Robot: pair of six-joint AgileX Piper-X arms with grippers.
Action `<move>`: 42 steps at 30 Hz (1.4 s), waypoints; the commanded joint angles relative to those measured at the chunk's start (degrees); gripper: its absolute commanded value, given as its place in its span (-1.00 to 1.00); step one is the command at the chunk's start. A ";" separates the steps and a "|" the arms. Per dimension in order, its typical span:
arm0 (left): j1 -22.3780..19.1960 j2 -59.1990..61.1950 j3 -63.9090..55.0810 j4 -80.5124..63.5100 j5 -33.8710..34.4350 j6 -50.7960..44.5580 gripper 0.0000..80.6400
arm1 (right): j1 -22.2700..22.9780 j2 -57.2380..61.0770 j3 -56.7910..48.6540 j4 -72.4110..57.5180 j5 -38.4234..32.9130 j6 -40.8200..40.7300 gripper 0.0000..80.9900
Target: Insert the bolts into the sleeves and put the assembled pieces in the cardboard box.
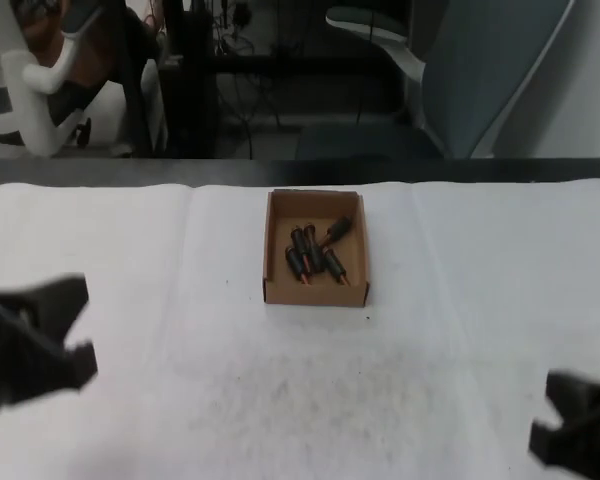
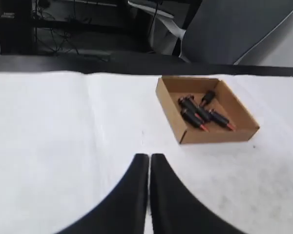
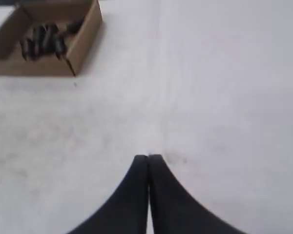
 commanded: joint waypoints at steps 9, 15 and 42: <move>0.05 -0.55 13.12 -9.27 -1.34 -0.65 -0.96 | 0.14 3.11 11.56 -11.92 -0.91 2.30 -1.00; 0.05 -0.55 15.96 -17.99 -1.34 -0.65 -0.96 | 0.14 3.11 12.37 -11.92 -0.91 2.30 -1.00; 0.05 -0.55 15.96 -15.66 -0.89 -0.65 -0.96 | 0.14 3.11 12.49 -11.92 -0.91 2.30 -1.00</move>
